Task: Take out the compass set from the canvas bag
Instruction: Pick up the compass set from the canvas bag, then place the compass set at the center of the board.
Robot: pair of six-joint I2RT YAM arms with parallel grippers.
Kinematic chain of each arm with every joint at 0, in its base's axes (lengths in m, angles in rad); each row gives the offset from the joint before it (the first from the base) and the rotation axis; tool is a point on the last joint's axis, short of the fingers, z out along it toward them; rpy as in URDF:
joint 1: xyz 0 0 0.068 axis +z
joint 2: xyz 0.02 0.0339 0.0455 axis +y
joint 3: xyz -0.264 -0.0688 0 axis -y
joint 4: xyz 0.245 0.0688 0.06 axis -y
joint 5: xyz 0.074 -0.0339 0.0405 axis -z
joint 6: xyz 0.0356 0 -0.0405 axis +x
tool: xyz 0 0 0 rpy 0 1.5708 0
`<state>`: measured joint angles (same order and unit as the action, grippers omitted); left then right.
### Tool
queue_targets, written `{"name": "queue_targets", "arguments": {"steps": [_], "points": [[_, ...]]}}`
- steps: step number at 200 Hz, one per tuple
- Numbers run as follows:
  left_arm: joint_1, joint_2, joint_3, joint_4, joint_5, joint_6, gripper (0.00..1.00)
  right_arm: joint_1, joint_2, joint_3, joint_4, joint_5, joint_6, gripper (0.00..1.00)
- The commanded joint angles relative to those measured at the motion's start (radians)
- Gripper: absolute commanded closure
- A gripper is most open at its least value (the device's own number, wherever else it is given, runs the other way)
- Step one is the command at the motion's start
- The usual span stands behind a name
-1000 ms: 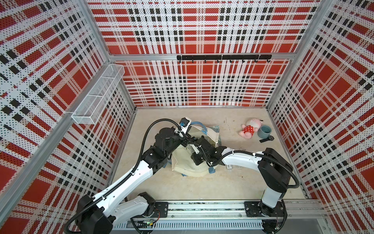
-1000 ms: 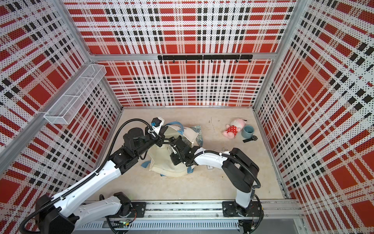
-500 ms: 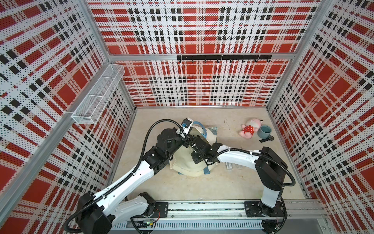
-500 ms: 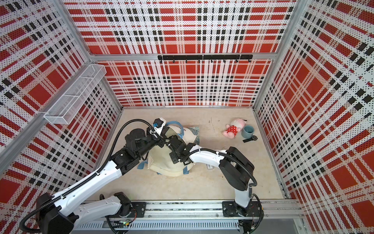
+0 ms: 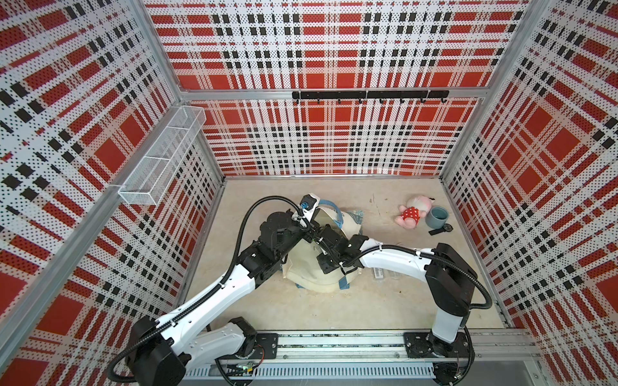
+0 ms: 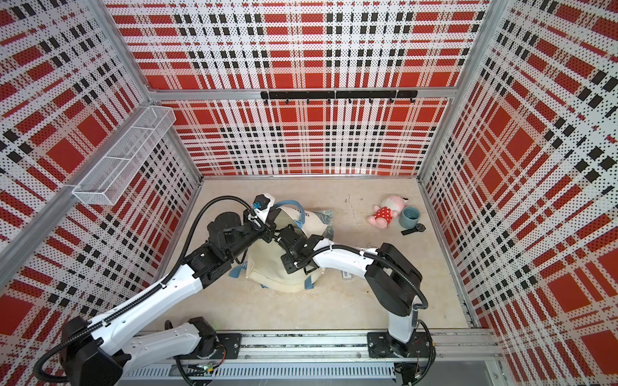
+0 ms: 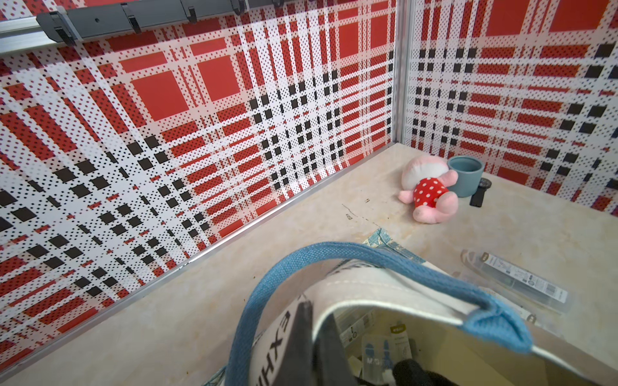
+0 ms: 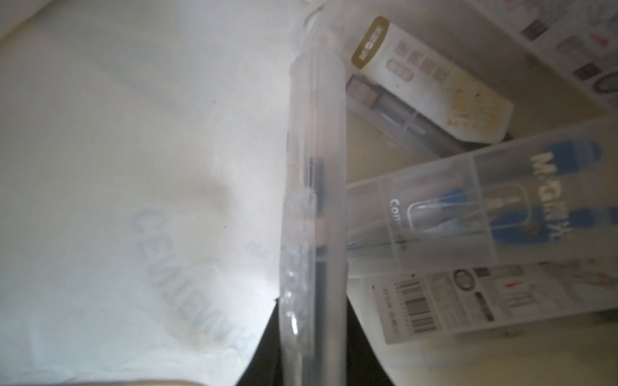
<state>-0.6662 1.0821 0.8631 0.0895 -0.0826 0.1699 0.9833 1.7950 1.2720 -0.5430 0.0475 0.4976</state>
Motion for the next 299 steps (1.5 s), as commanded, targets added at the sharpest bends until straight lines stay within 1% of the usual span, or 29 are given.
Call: {"name": "queue_targets", "arguments": {"steps": [1, 39, 63, 96, 126, 176, 217, 236, 254, 269, 286, 299], "points": [[0.013, -0.017, -0.016, 0.082, -0.003, 0.0, 1.0, 0.021, -0.109, 0.001, 0.067, -0.055, 0.024, 0.81], [0.023, -0.025, -0.019, 0.084, -0.002, 0.001, 1.0, 0.026, -0.167, -0.007, 0.097, -0.087, 0.009, 0.81], [0.032, -0.022, -0.019, 0.085, 0.006, 0.0, 1.0, 0.025, -0.2, -0.057, 0.145, -0.14, -0.004, 0.81], [0.046, -0.026, -0.019, 0.09, 0.014, -0.004, 1.0, 0.029, -0.214, -0.12, 0.116, -0.164, -0.064, 0.82], [0.072, -0.016, -0.013, 0.104, 0.045, -0.017, 1.0, 0.061, -0.281, -0.171, 0.149, -0.276, -0.118, 0.82], [0.086, -0.021, -0.019, 0.107, 0.045, -0.025, 1.0, 0.08, -0.386, -0.184, 0.163, -0.42, -0.093, 0.82], [0.092, -0.021, -0.016, 0.108, 0.049, -0.026, 1.0, 0.081, -0.453, -0.207, 0.227, -0.482, -0.058, 0.82], [0.095, -0.022, -0.018, 0.108, 0.049, -0.027, 1.0, 0.08, -0.484, -0.204, 0.2, -0.465, -0.051, 0.83], [0.103, -0.021, -0.021, 0.113, 0.056, -0.032, 1.0, 0.08, -0.538, -0.205, 0.177, -0.417, -0.047, 0.83], [0.109, -0.019, -0.019, 0.116, 0.061, -0.036, 1.0, 0.071, -0.574, -0.183, 0.119, -0.367, -0.048, 0.83], [0.109, -0.019, -0.015, 0.115, 0.058, -0.038, 1.0, 0.028, -0.614, -0.163, 0.022, -0.301, -0.041, 0.85], [0.11, -0.023, -0.016, 0.115, 0.06, -0.041, 1.0, -0.046, -0.669, -0.174, -0.04, -0.237, -0.016, 0.85]]}}
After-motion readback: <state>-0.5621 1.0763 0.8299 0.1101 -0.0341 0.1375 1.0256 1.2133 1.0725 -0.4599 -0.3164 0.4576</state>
